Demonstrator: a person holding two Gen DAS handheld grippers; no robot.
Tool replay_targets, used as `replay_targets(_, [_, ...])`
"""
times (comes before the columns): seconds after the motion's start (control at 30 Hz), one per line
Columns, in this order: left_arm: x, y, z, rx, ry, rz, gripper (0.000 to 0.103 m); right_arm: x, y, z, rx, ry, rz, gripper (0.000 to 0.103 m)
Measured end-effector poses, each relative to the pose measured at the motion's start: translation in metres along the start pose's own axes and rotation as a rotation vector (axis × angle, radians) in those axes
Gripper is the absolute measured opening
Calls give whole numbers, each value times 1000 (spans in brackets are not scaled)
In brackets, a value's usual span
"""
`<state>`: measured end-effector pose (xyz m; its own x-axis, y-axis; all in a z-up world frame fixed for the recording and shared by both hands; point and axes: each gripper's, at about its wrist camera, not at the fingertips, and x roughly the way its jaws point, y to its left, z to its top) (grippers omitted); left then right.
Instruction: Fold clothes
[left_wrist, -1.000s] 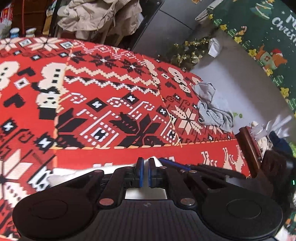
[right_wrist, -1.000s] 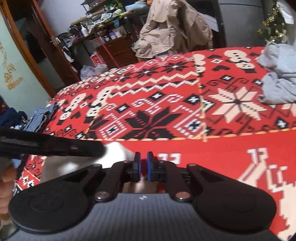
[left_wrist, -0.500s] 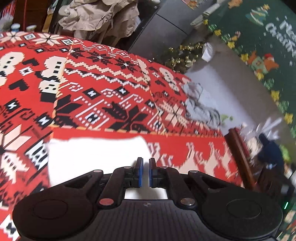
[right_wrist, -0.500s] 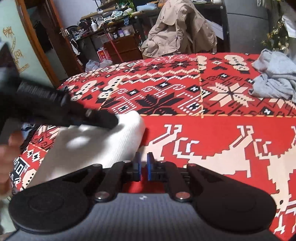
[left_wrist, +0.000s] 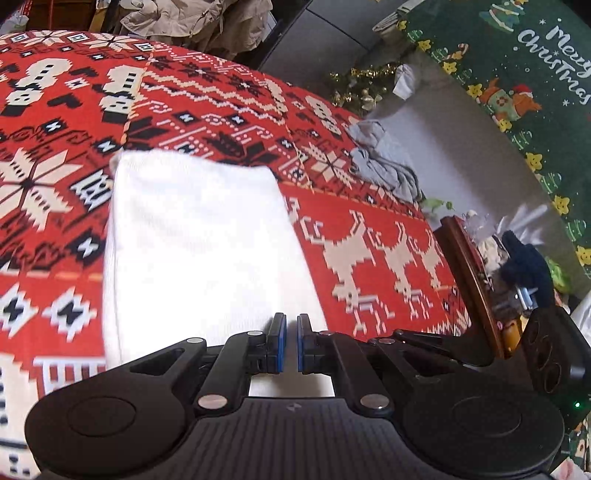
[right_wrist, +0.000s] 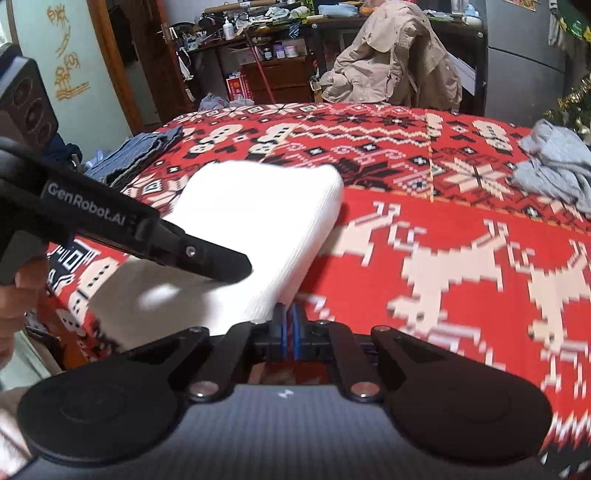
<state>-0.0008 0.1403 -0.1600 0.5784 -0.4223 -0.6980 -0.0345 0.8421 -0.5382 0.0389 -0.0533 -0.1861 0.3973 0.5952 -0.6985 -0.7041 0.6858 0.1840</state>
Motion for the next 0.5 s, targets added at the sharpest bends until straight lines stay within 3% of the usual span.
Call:
replay_targets(0.27, [-10, -3, -24, 27, 31, 7, 4, -29, 11, -28, 8, 6, -2, 6])
replay_targets(0.5, [-21, -6, -33, 35, 10, -22, 4, -51, 12, -39, 15, -18, 0, 7])
